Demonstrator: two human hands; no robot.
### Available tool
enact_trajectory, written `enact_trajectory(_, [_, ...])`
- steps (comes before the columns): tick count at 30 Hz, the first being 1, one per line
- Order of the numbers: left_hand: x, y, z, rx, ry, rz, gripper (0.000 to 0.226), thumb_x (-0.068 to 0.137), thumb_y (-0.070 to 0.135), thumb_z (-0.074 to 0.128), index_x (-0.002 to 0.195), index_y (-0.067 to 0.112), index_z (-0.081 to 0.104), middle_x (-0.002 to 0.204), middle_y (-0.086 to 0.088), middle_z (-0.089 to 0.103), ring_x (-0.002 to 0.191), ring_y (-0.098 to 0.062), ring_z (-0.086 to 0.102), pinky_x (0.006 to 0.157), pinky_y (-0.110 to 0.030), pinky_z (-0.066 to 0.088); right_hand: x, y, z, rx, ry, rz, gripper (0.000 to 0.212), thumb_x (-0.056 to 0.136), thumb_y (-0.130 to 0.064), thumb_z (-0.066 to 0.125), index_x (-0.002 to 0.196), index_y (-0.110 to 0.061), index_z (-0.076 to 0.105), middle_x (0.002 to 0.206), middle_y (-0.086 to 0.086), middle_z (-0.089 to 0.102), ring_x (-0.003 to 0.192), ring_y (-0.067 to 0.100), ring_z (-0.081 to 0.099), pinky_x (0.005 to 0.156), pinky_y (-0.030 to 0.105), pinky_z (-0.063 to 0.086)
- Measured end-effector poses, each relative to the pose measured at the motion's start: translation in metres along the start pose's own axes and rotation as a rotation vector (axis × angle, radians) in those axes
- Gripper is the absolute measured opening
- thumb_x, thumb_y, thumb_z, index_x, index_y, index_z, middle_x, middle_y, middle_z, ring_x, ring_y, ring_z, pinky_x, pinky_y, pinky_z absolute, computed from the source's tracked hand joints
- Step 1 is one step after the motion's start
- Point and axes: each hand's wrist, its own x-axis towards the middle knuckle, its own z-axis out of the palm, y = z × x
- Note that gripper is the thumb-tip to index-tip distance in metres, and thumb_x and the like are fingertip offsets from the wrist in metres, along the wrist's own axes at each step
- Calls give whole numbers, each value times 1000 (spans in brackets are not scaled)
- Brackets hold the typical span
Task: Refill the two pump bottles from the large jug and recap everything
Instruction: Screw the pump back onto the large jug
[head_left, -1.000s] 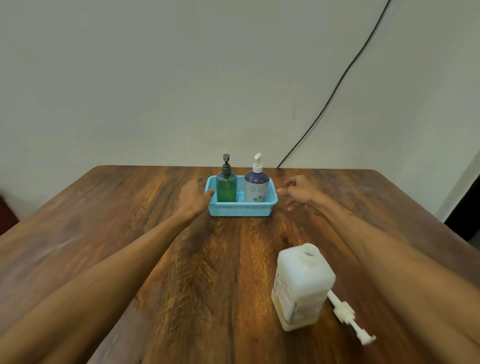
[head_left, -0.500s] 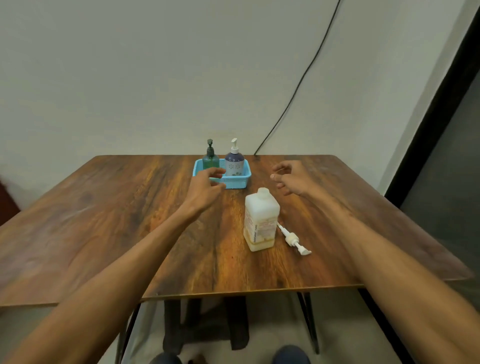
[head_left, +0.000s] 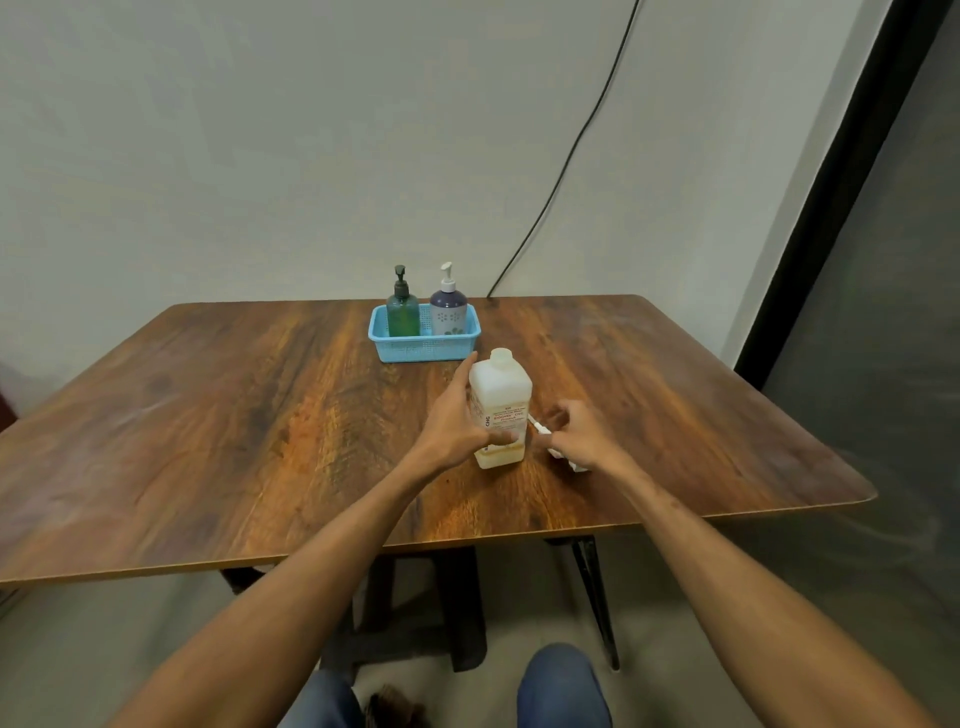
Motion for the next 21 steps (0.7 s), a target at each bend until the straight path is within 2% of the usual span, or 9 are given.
enact_trajectory(2, [3, -6, 4, -20, 52, 11, 109, 72, 19, 91, 158, 19, 25, 149, -1, 49, 130, -16, 51, 106, -41, 49, -5, 8, 10, -50, 12, 3, 45, 76, -20, 84, 114, -16, 60, 116, 3, 60, 99, 16, 57, 69, 24, 44])
enact_trajectory(5, [5, -11, 6, -28, 129, 37, 92, 74, 20, 90, 150, 19, 38, 142, 0, 55, 123, -17, 57, 101, -44, 55, -12, 15, 22, -80, 116, -51, 36, 80, -13, 80, 109, -17, 59, 115, 0, 55, 101, 15, 53, 78, 27, 47])
enact_trajectory(7, [6, -14, 6, -21, 156, 58, 88, 73, 23, 90, 147, 21, 42, 139, 1, 58, 120, -16, 58, 97, -40, 56, -14, 14, 21, -75, 184, -85, 29, 81, -5, 76, 101, -17, 60, 106, 0, 61, 92, 14, 56, 69, 24, 47])
enact_trajectory(9, [6, -17, 4, -28, 181, 73, 86, 73, 23, 90, 145, 21, 44, 137, 1, 59, 119, -15, 58, 95, -36, 55, -13, 10, 14, -41, 235, -106, 28, 80, 0, 74, 91, -20, 57, 92, -1, 62, 82, 16, 59, 58, 22, 40])
enact_trajectory(13, [11, -22, -8, -42, 261, 83, 84, 73, 20, 91, 144, 19, 46, 134, 1, 60, 120, -15, 58, 98, -35, 53, -16, -17, -11, 87, 325, -182, 27, 75, 2, 77, 79, -18, 59, 77, -4, 62, 67, 11, 57, 53, 20, 39])
enact_trajectory(17, [18, -27, -28, -2, 333, 74, 87, 72, 12, 90, 147, 16, 46, 140, -4, 58, 124, -11, 50, 106, -39, 47, -23, -55, -41, 220, 392, -285, 16, 72, -2, 81, 83, -8, 71, 76, -1, 66, 66, 5, 55, 51, 18, 39])
enact_trajectory(21, [22, -37, -50, 53, 377, 29, 91, 71, 9, 90, 149, 15, 44, 144, -6, 55, 129, -16, 49, 109, -42, 44, -31, -86, -63, 263, 443, -353, 13, 73, -18, 83, 84, -19, 77, 81, -2, 73, 78, 15, 65, 65, 30, 52])
